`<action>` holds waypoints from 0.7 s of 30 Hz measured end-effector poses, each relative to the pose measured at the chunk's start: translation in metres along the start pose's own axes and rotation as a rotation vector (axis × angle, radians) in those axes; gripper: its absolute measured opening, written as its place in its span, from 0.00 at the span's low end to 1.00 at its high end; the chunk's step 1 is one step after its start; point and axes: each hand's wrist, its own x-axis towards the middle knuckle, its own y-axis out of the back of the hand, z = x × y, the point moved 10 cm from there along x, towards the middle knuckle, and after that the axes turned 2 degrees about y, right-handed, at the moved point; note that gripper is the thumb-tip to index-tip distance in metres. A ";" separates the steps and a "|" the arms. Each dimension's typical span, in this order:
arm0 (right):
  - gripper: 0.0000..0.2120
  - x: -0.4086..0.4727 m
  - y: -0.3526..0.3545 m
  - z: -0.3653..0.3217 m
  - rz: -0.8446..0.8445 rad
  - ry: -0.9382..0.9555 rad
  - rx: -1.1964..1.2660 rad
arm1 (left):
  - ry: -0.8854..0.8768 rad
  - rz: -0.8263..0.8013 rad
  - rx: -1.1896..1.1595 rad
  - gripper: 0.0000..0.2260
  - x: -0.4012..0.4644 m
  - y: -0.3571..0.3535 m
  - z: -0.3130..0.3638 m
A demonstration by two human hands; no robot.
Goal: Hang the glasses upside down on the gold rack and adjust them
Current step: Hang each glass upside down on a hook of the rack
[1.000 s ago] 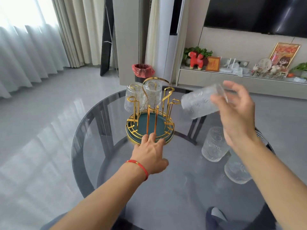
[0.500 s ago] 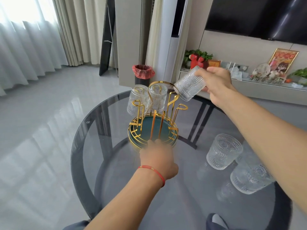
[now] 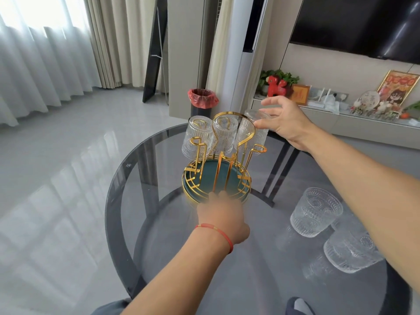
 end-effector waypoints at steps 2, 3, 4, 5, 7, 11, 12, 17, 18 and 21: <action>0.34 0.001 -0.002 0.004 -0.052 0.002 -0.009 | 0.004 0.002 0.001 0.21 0.000 0.000 0.001; 0.34 0.002 -0.003 0.005 -0.079 0.002 -0.020 | 0.006 0.003 0.003 0.20 0.000 0.001 0.001; 0.34 0.002 -0.005 0.007 -0.105 0.001 -0.030 | 0.008 0.002 0.005 0.20 0.000 0.001 0.001; 0.35 0.003 -0.007 0.008 -0.129 0.000 -0.038 | 0.010 0.001 0.006 0.20 0.000 0.002 0.001; 0.35 0.004 -0.014 0.010 -0.179 -0.002 -0.051 | 0.013 -0.002 0.005 0.20 0.000 0.002 0.001; 0.34 0.007 -0.029 0.014 -0.260 -0.022 -0.079 | 0.013 -0.023 0.024 0.22 0.000 -0.001 0.002; 0.34 0.008 -0.031 0.015 -0.270 -0.026 -0.077 | 0.013 -0.027 0.031 0.22 0.000 -0.001 0.002; 0.36 0.009 -0.040 0.019 -0.352 -0.022 -0.106 | 0.015 -0.026 0.062 0.21 0.000 -0.003 0.003; 0.37 0.007 -0.041 0.018 -0.361 -0.019 -0.125 | 0.016 -0.024 0.065 0.21 0.000 -0.003 0.003; 0.41 0.000 -0.040 0.018 -0.350 -0.024 -0.125 | 0.016 -0.011 0.068 0.20 0.001 -0.003 0.004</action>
